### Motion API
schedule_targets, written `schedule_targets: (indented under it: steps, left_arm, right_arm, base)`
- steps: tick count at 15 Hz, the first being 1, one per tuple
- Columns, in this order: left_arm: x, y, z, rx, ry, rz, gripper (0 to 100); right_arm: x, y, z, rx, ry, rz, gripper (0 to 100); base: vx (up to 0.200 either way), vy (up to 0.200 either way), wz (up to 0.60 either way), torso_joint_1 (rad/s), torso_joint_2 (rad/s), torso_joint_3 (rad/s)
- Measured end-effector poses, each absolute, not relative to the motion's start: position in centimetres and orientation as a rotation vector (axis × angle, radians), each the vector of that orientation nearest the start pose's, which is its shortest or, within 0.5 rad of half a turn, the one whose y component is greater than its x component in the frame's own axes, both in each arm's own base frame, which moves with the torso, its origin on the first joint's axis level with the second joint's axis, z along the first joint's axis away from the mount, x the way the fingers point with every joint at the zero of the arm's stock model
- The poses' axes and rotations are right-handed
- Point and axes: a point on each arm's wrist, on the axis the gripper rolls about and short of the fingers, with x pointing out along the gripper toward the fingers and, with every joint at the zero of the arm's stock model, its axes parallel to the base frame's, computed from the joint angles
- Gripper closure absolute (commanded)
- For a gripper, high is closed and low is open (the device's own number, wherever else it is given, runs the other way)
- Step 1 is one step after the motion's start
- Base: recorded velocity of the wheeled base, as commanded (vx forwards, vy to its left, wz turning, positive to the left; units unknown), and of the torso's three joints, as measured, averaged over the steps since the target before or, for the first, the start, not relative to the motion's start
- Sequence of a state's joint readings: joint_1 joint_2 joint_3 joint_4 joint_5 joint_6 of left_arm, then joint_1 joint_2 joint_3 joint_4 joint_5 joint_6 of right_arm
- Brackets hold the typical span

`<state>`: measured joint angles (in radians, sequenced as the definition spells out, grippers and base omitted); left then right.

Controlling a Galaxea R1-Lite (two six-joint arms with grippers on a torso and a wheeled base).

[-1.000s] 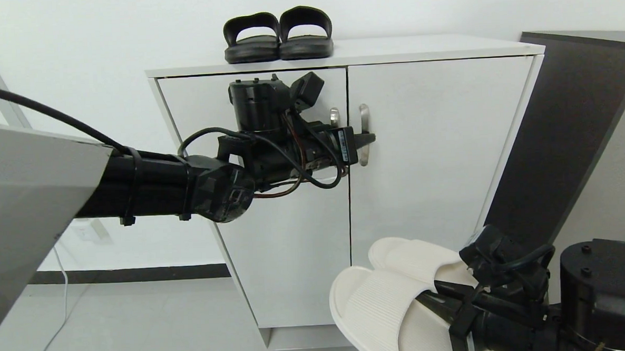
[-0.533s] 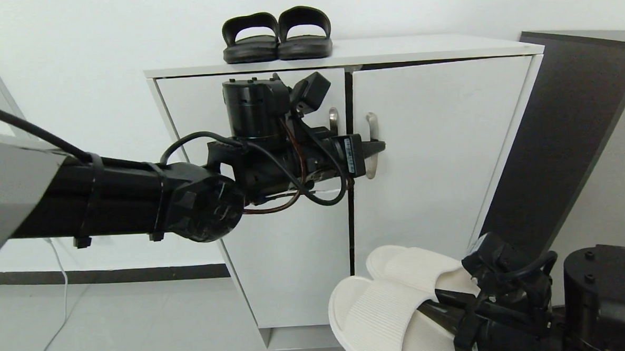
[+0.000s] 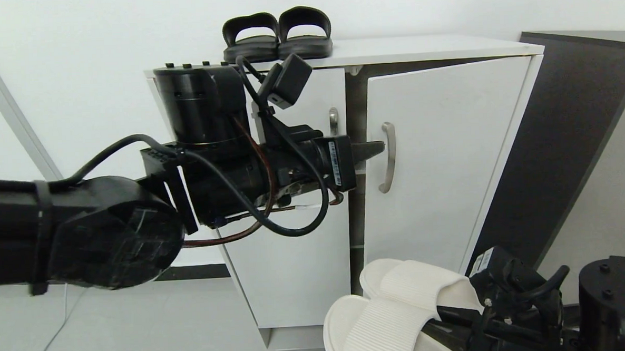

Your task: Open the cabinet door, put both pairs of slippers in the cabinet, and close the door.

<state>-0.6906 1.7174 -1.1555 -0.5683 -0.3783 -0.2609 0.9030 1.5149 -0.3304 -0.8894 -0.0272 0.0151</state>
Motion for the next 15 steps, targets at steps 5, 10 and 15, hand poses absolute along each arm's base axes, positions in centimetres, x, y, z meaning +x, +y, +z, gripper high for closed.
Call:
schedule_targets:
  steps: [5, 10, 15]
  left_arm:
    - [21.5, -20.1, 27.6, -0.241, 0.124, -1.099, 100]
    - [20.0, -18.4, 28.6, -0.292, 0.114, -1.094, 100]
    - [23.0, -18.7, 28.7, -0.299, 0.105, -1.043, 100]
  right_arm:
    - [13.5, 17.0, 13.7, -0.124, 0.276, 0.867, 100]
    - [13.5, 17.0, 13.7, -0.120, 0.275, 0.865, 100]
    - [13.5, 17.0, 13.7, -0.126, 0.272, 0.868, 100]
  base:
    - [0.000, 0.000, 0.00, 0.000, 0.00, 0.000]
    - [0.000, 0.000, 0.00, 0.000, 0.00, 0.000]
    - [0.000, 0.000, 0.00, 0.000, 0.00, 0.000]
